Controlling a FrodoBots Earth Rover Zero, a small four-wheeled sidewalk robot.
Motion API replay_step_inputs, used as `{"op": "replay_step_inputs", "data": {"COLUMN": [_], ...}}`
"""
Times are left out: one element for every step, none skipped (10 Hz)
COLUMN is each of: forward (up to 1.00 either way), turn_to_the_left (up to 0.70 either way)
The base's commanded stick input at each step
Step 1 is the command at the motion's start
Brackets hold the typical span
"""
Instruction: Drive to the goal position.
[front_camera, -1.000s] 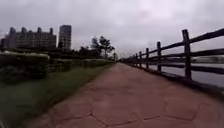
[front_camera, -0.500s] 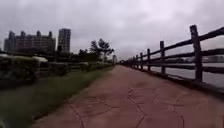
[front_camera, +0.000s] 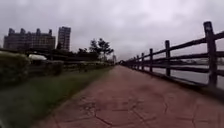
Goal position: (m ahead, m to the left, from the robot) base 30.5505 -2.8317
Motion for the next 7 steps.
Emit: {"op": "replay_step_inputs", "data": {"forward": [1.00, 1.00, 1.00, 1.00, 1.00, 1.00, 1.00], "turn_to_the_left": [0.00, 0.00, 0.00, 0.00, 0.00, -0.40, -0.40]}}
